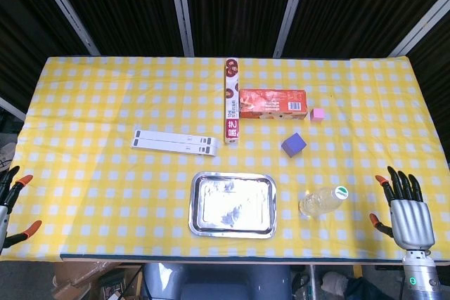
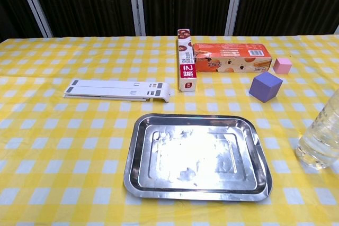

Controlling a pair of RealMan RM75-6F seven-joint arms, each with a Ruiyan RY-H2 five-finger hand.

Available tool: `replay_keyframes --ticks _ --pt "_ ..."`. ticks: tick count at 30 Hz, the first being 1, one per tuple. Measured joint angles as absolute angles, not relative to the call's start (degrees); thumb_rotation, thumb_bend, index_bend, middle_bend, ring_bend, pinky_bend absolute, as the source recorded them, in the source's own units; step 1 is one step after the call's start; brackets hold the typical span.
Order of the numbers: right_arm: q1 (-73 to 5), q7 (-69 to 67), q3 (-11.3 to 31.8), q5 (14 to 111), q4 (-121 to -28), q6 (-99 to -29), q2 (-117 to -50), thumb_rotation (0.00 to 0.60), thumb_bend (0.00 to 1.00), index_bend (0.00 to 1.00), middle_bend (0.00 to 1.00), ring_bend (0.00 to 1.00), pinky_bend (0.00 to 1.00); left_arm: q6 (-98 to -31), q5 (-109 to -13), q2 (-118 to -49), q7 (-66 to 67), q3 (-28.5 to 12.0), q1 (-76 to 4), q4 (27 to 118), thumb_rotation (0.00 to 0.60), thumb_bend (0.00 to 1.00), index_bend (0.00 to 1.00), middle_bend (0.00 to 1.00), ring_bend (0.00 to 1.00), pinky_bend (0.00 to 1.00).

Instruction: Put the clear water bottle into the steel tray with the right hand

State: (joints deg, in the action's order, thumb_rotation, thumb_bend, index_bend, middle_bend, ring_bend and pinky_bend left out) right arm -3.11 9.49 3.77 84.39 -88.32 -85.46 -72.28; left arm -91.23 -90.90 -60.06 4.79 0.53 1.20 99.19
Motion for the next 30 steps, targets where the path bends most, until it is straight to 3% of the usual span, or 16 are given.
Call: replay_keyframes --ticks 26,30 --pt "-3.0 6.7 2.9 84.9 -89.7 -84.5 -70.8 0.6 0.28 0.18 0.04 0.0 0.0 -93.4 -93.6 -60.2 5.2 1.2 2.1 99.4 0.6 0.22 0.14 0.0 0.0 0.0" --pt "-3.2 4.5 2.9 84.6 -90.1 -83.6 -70.4 0.6 0.19 0.18 0.04 0.0 0.0 -93.1 -93.2 -60.5 5.9 1.1 2.0 99.4 0.6 0.22 0.14 0.0 0.0 0.0"
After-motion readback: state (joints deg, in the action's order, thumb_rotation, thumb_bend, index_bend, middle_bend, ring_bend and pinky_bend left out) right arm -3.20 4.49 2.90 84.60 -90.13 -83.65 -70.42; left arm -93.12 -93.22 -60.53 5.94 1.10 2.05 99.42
